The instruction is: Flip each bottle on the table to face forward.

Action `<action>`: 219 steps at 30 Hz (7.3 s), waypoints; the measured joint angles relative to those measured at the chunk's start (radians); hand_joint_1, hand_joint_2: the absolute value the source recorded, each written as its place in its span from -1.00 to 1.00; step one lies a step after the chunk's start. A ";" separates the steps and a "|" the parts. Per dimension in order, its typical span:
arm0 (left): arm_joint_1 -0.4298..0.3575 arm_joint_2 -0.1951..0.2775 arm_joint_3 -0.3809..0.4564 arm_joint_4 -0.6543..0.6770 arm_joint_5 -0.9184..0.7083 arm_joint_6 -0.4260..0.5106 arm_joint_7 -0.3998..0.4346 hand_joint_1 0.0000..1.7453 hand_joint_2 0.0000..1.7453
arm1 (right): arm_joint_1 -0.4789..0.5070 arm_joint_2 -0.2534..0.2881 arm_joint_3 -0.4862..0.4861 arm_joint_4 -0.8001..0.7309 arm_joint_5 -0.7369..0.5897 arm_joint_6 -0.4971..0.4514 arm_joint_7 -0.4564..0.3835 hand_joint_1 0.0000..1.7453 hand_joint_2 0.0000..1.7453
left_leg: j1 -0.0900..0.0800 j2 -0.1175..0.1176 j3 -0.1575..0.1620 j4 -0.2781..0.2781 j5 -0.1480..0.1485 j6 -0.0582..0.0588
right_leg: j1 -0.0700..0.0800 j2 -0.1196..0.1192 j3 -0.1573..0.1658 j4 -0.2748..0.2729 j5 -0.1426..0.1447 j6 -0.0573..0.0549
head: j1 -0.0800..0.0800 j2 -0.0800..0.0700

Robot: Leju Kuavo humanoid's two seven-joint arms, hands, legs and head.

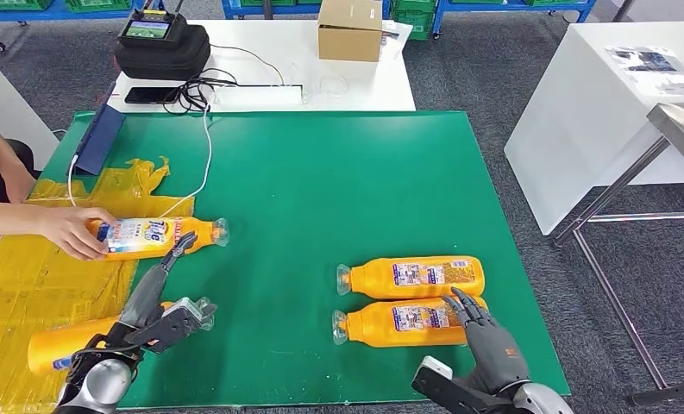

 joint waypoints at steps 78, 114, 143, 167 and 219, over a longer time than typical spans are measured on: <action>0.143 -0.099 -0.143 -0.297 0.744 -0.455 0.146 -1.00 1.00 | -0.151 0.415 0.124 0.092 -0.506 0.109 -0.185 1.00 1.00 | 0.012 0.003 0.017 -0.001 -0.012 -0.003 | 0.012 0.005 0.029 -0.011 -0.004 -0.005 | 0.000 0.000; 0.083 -0.106 -0.276 -0.277 0.726 -0.463 0.126 1.00 1.00 | -0.327 0.440 0.379 0.316 -0.463 0.179 -0.163 1.00 1.00 | 0.012 0.003 0.014 -0.001 -0.011 -0.003 | 0.012 0.003 0.028 -0.011 -0.004 -0.005 | 0.000 0.000; 0.072 -0.080 -0.136 -0.275 0.236 -0.091 -0.010 1.00 1.00 | -0.233 0.318 0.294 0.042 -0.236 0.001 -0.122 -1.00 1.00 | 0.011 0.002 0.014 -0.001 -0.011 -0.003 | 0.011 0.003 0.018 -0.011 -0.004 -0.005 | 0.000 0.000; -0.156 0.071 -0.089 0.171 -0.757 0.411 0.158 1.00 1.00 | -0.316 0.024 -0.038 0.038 -0.079 0.223 -0.172 -1.00 1.00 | 0.010 0.003 0.012 0.000 -0.006 -0.001 | 0.010 0.003 0.026 -0.011 0.001 -0.002 | 0.000 0.000; -0.502 -0.056 -0.039 0.638 0.336 -0.349 -0.077 -1.00 -1.00 | -0.727 0.073 0.193 0.910 -0.088 0.300 -0.160 1.00 1.00 | 0.008 -0.002 0.016 0.000 0.001 0.002 | 0.007 -0.001 0.026 -0.011 0.004 0.000 | 0.000 0.000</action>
